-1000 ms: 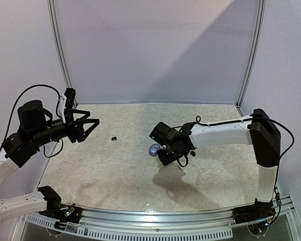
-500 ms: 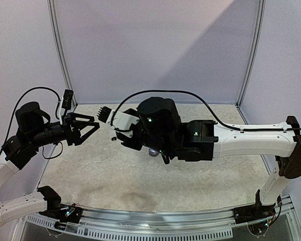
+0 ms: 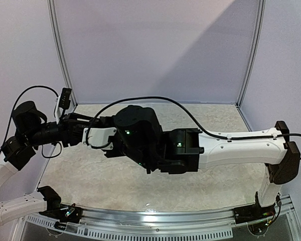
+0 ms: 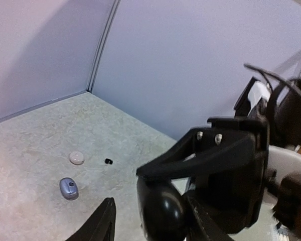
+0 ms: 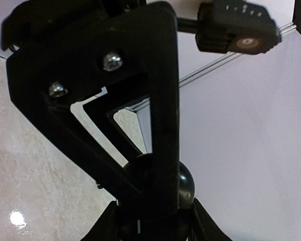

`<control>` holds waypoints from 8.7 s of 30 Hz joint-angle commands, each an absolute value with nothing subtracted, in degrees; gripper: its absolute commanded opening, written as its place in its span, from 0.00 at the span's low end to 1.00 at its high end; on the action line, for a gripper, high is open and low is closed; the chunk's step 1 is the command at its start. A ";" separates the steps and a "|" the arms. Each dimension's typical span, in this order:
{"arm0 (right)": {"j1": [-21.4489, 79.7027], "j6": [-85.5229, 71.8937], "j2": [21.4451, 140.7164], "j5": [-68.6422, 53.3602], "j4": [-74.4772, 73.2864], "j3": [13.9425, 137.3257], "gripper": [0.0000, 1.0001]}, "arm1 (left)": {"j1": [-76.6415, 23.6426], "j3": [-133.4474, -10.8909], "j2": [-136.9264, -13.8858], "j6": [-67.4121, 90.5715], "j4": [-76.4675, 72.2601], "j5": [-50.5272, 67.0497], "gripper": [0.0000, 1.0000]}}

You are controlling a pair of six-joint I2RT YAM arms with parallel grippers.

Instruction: Insert the wireless bluetooth earbuds into the charging case

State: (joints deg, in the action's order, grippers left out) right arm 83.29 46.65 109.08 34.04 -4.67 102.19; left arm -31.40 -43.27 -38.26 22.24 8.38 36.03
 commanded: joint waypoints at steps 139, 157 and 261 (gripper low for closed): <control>60.91 -4.26 92.68 -30.16 -9.06 94.76 0.00 | -38.09 -40.10 -52.04 16.85 -24.44 42.66 0.54; 61.92 -0.62 94.55 -27.83 -12.42 97.00 0.00 | -38.41 -41.75 -54.28 19.17 -28.75 45.24 0.43; 29.85 -23.78 103.31 5.03 -42.70 77.96 0.41 | -38.52 -32.85 -54.01 5.92 -30.16 46.38 0.00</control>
